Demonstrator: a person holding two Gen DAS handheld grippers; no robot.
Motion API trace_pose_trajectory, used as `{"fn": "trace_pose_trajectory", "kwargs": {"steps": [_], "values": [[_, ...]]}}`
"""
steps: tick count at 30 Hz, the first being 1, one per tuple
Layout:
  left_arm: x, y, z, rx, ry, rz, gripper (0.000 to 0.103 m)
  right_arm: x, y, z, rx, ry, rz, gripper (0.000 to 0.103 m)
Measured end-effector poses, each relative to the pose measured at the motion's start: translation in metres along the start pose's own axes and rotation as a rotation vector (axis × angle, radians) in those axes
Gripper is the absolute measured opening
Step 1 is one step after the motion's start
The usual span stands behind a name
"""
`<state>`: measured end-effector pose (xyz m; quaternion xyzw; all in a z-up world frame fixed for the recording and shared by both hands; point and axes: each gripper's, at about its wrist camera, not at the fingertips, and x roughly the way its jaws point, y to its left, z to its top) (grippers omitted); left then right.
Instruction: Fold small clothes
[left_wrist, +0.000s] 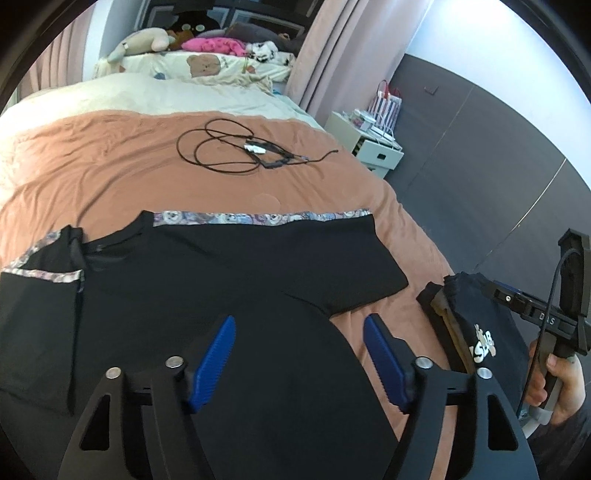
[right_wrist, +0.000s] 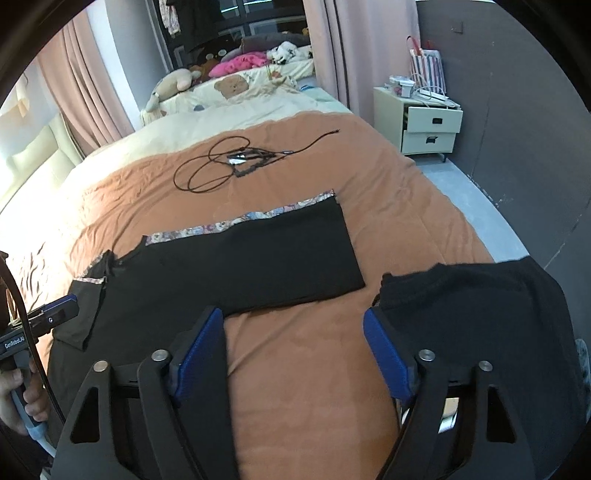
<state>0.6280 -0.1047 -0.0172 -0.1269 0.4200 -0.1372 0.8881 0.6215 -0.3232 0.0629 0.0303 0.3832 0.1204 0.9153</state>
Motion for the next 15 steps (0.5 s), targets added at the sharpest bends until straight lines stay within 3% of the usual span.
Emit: {"fn": "trace_pose_trajectory", "kwargs": {"steps": [3,8,15], "values": [[0.018,-0.002,0.006,-0.004,0.018,-0.002,0.063,0.019,-0.004,0.015,-0.003,0.031,-0.001,0.061],[0.05,-0.001,0.019,-0.009,0.033,-0.005,0.056,0.048,-0.013,0.04,-0.007,0.058,-0.016,0.06],[0.096,0.003,0.032,-0.019,0.075,-0.007,0.047,0.104,-0.019,0.069,-0.013,0.114,-0.04,0.047]]}}
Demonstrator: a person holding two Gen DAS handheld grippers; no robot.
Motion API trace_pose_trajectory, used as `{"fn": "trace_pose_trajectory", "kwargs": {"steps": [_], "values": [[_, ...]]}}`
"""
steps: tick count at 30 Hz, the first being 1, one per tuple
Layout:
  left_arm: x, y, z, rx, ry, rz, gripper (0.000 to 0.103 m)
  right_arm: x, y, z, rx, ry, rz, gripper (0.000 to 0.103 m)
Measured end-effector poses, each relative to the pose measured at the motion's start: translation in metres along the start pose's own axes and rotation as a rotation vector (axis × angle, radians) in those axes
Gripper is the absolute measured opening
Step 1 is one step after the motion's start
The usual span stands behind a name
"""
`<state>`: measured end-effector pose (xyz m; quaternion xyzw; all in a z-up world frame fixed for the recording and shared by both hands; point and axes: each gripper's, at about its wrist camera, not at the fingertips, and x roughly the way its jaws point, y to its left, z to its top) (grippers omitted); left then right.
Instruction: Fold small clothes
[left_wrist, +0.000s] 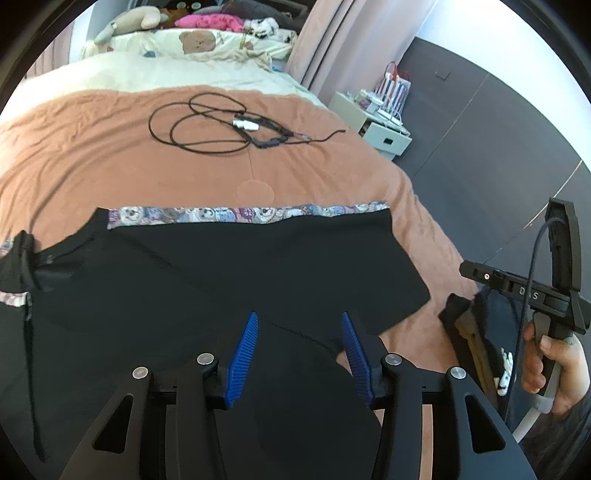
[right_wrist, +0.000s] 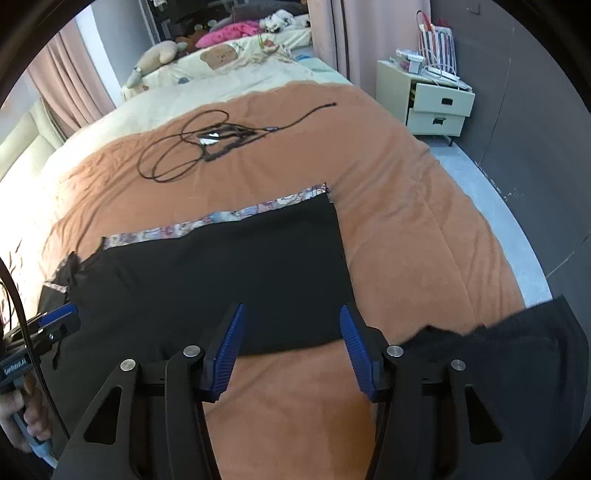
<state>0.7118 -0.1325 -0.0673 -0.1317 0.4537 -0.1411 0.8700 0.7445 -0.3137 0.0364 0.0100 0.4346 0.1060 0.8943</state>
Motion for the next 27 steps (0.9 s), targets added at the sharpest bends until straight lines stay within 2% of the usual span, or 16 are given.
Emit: {"fn": "trace_pose_trajectory", "kwargs": {"steps": [4,6,9,12,17,21,25,26,27], "values": [[0.028,0.004,0.004,-0.003,0.03,-0.005,0.039,0.031,-0.006,0.013,0.018,0.05,-0.016,0.039],[0.041,0.005,0.005,-0.001,0.042,0.0,0.034,0.044,-0.007,0.02,0.023,0.067,-0.013,0.038],[0.059,0.009,0.006,-0.007,0.062,-0.005,0.032,0.063,-0.008,0.027,0.019,0.091,-0.043,0.038],[0.075,0.01,0.009,-0.004,0.081,-0.003,0.028,0.082,-0.013,0.035,0.022,0.116,-0.072,0.03],[0.096,0.013,0.011,-0.002,0.099,-0.009,0.02,0.112,-0.016,0.045,0.013,0.144,-0.123,0.03],[0.11,0.017,0.009,-0.006,0.123,-0.015,0.018,0.136,-0.018,0.045,0.003,0.19,-0.171,0.03],[0.118,0.025,0.008,-0.028,0.128,-0.031,0.014,0.15,-0.019,0.044,0.012,0.214,-0.181,0.03],[0.117,0.025,0.008,-0.032,0.125,-0.037,0.014,0.151,-0.017,0.044,0.006,0.215,-0.181,0.028],[0.116,0.026,0.009,-0.032,0.124,-0.039,0.014,0.152,-0.016,0.045,-0.001,0.216,-0.173,0.017]]}}
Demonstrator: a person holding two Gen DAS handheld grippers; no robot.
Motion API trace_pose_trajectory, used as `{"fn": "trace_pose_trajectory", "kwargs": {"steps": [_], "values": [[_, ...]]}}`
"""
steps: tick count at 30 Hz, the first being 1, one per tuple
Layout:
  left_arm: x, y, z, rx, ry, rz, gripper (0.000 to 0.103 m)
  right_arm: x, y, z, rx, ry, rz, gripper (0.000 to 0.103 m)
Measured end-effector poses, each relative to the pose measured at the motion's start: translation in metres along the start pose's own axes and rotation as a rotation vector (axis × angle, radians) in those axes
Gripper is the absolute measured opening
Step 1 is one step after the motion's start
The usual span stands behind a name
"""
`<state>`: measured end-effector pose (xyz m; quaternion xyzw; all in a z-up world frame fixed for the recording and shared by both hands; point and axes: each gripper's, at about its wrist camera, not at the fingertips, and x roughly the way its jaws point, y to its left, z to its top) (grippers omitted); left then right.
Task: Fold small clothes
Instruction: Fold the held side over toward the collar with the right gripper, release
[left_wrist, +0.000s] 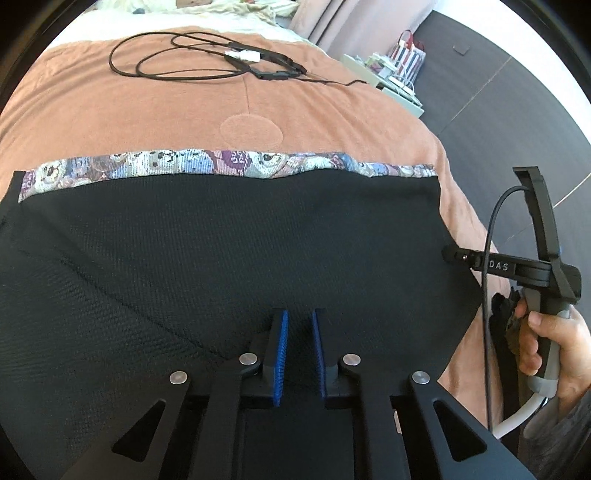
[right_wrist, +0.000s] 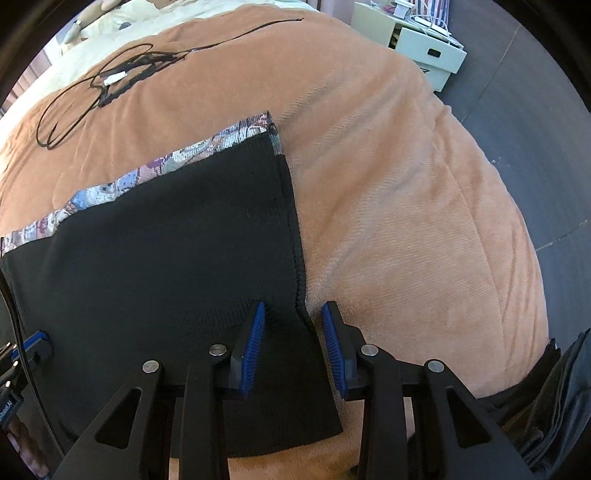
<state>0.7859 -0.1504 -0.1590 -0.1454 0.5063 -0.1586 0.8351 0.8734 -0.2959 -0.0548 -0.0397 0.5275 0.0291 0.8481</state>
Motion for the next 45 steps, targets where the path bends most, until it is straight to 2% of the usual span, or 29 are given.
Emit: {"fn": "trace_pose_trajectory", "kwargs": {"steps": [1,3,11,16,22,24,26,37,41,45], "values": [[-0.001,0.0,0.0,0.001,0.0,0.0,0.014,-0.002,0.002,0.001,-0.01,-0.001,-0.003,0.005],[-0.007,0.0,-0.001,-0.007,-0.006,-0.009,0.014,-0.01,0.007,0.002,-0.023,-0.014,-0.022,0.003],[-0.043,0.007,-0.002,-0.01,-0.03,-0.03,0.016,-0.058,0.026,0.002,-0.062,-0.053,-0.067,0.002],[-0.068,0.02,-0.007,-0.026,-0.045,-0.025,0.016,-0.099,0.052,-0.002,-0.093,-0.104,-0.075,0.002],[-0.104,0.04,-0.014,-0.037,-0.071,-0.016,0.018,-0.149,0.088,-0.014,-0.132,-0.159,-0.066,0.002],[-0.118,0.049,-0.016,-0.045,-0.086,-0.012,0.026,-0.164,0.104,-0.017,-0.154,-0.174,-0.064,0.002],[-0.131,0.057,-0.018,-0.05,-0.104,-0.002,0.028,-0.176,0.117,-0.024,-0.171,-0.186,-0.058,0.002],[-0.176,0.105,-0.036,-0.099,-0.127,0.034,0.029,-0.223,0.176,-0.05,-0.253,-0.214,-0.025,0.002],[-0.191,0.122,-0.043,-0.111,-0.145,0.063,0.051,-0.229,0.193,-0.053,-0.271,-0.206,-0.003,0.002],[-0.2,0.137,-0.047,-0.135,-0.15,0.072,0.052,-0.231,0.216,-0.061,-0.299,-0.189,0.018,0.002]]}}
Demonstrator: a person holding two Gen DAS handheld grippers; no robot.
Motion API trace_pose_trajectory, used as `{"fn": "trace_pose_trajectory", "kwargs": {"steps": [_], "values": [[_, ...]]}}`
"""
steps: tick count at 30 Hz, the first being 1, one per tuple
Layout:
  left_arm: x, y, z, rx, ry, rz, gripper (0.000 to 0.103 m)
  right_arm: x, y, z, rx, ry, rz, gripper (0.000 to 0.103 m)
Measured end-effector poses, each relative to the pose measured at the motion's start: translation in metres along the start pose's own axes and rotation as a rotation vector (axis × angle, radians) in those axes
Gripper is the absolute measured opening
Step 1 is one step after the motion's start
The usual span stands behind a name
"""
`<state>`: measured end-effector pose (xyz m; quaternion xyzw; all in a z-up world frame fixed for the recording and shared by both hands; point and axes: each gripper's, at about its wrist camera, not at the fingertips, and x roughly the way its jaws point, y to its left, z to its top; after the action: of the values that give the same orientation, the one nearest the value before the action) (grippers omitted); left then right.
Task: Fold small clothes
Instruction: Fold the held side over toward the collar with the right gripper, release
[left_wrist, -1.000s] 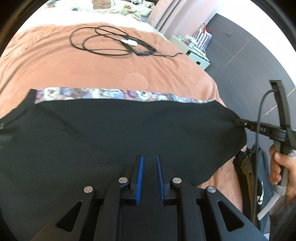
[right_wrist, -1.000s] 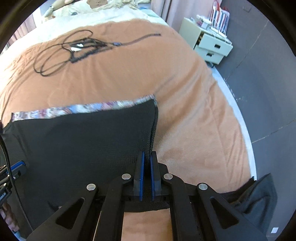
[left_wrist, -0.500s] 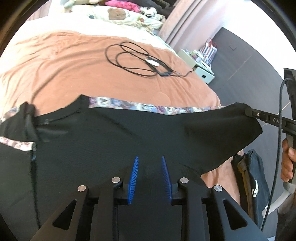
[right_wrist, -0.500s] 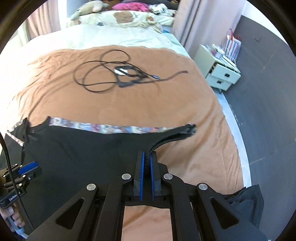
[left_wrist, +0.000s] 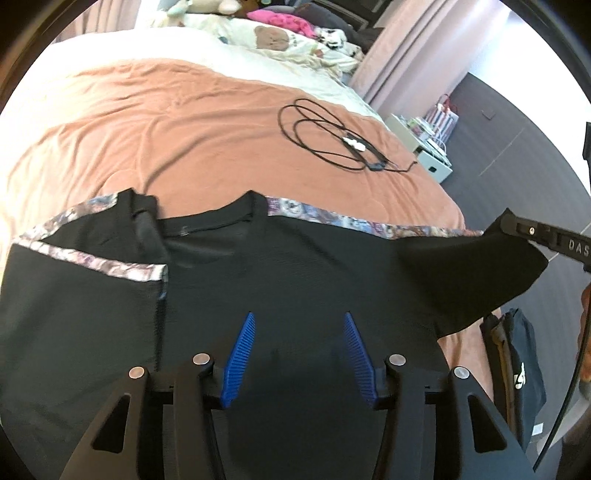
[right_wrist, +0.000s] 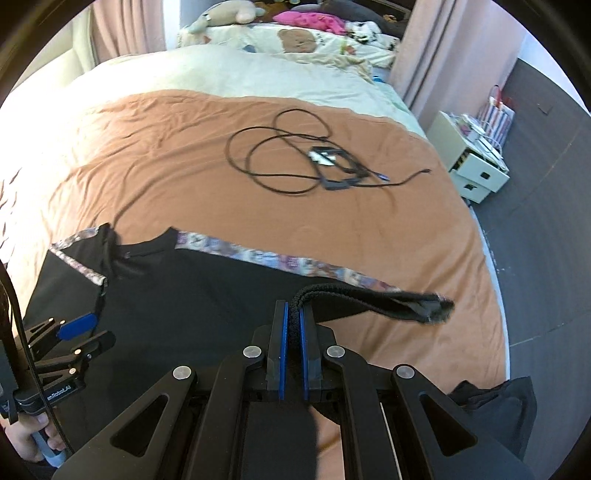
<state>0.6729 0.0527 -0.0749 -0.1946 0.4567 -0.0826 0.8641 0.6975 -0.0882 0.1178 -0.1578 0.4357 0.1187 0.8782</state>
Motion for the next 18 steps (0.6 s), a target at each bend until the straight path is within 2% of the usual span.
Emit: {"fn": "trace_pose_trajectory", "kwargs": {"steps": [6,10,11,12,13,14,15,18], "values": [[-0.008,0.017,-0.004,-0.012,-0.002,0.009,0.052,0.009,0.031,0.004,-0.055,0.018,0.046,0.003],[-0.01,0.027,-0.005,-0.026,-0.002,0.016,0.052,0.014,0.059,0.0,-0.138,0.028,0.133,0.005],[-0.011,0.03,-0.005,-0.026,-0.002,0.021,0.052,0.014,0.063,-0.002,-0.15,0.033,0.142,0.008],[-0.011,0.031,-0.005,-0.027,-0.002,0.025,0.052,0.013,0.064,-0.003,-0.152,0.031,0.154,0.03],[-0.011,0.034,-0.005,-0.03,-0.002,0.03,0.052,0.011,0.063,-0.003,-0.151,0.02,0.16,0.066],[-0.012,0.036,-0.006,-0.033,-0.001,0.032,0.052,0.007,0.06,-0.004,-0.143,-0.007,0.16,0.08],[-0.012,0.037,-0.006,-0.036,-0.002,0.034,0.052,0.005,0.057,-0.004,-0.134,-0.025,0.165,0.084],[-0.009,0.04,-0.006,-0.038,0.002,0.04,0.052,0.007,0.038,-0.009,-0.084,-0.017,0.192,0.084]]}}
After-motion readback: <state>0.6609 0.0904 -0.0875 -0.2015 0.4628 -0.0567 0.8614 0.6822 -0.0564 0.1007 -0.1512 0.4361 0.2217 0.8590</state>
